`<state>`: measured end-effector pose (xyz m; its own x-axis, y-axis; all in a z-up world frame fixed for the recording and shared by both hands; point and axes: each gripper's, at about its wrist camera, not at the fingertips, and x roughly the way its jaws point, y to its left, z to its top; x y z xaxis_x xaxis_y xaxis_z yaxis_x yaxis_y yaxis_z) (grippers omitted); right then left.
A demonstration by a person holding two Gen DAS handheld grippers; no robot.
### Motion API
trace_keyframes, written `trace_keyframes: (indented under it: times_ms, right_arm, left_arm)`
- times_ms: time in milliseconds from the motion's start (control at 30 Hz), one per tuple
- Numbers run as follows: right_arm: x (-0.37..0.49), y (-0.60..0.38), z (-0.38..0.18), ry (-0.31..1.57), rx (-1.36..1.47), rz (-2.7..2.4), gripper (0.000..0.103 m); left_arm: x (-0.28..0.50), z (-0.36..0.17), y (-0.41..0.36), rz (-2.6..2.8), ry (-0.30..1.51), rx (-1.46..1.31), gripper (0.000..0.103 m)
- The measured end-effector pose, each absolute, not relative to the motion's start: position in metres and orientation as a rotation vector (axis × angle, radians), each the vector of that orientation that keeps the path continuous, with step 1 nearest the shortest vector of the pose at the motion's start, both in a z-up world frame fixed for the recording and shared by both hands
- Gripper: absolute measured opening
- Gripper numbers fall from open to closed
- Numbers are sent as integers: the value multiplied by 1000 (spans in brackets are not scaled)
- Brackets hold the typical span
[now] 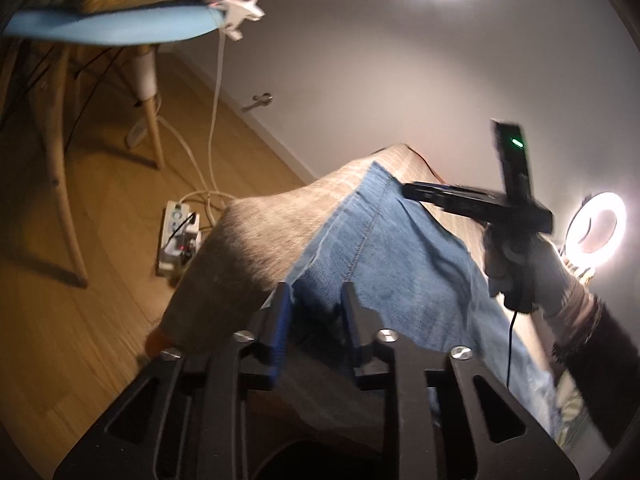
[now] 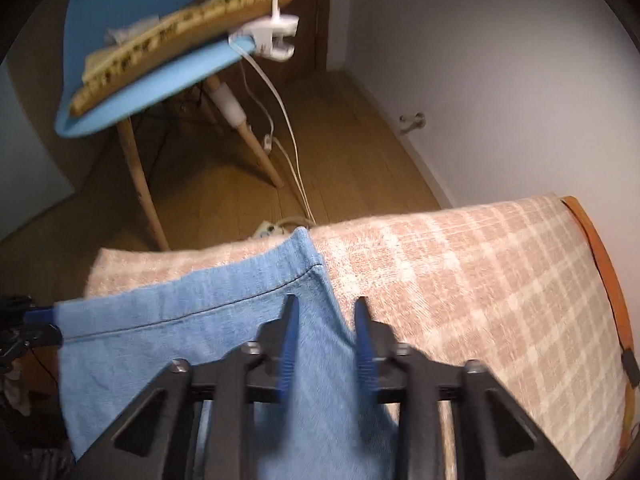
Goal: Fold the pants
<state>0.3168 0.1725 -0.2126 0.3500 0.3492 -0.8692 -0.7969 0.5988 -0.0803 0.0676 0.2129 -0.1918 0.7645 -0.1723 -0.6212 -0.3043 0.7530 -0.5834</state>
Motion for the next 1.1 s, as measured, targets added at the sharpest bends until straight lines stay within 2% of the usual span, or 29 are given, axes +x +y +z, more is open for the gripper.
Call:
trace_keyframes:
  times_ms: [67,100,200,267,400,567,767,1000,1100]
  right_arm:
    - [307,159,-198,938,-507,796,36]
    - [302,153,-192,935,-486,796,38]
    - [277,129,-173,929,-418,817,45]
    - [256,112,-162,914,-394,814,56]
    - [222,74,-151,909,-315,811,57]
    - [199,34,-151,931,-229,758,57]
    - [189,2,-153,949,-138,704,57]
    - [183,-9,-138,917,-104,698,57]
    - [179,-7,-137,909,-114,703,57]
  left_arm:
    - [61,-197,219,76,718,-796,41]
    - [58,-200,222,69,717,-838,45]
    - [50,-211,226,28,690,-965,46]
    - [48,-216,224,13,689,-1004,46]
    - [53,-222,217,-34,694,-1048,46]
    - [61,-230,215,-35,698,-1108,51]
    - [60,-241,218,-68,614,-1269,51]
    - [51,-199,202,-40,536,-1081,49]
    - [63,-197,196,4,607,-992,49]
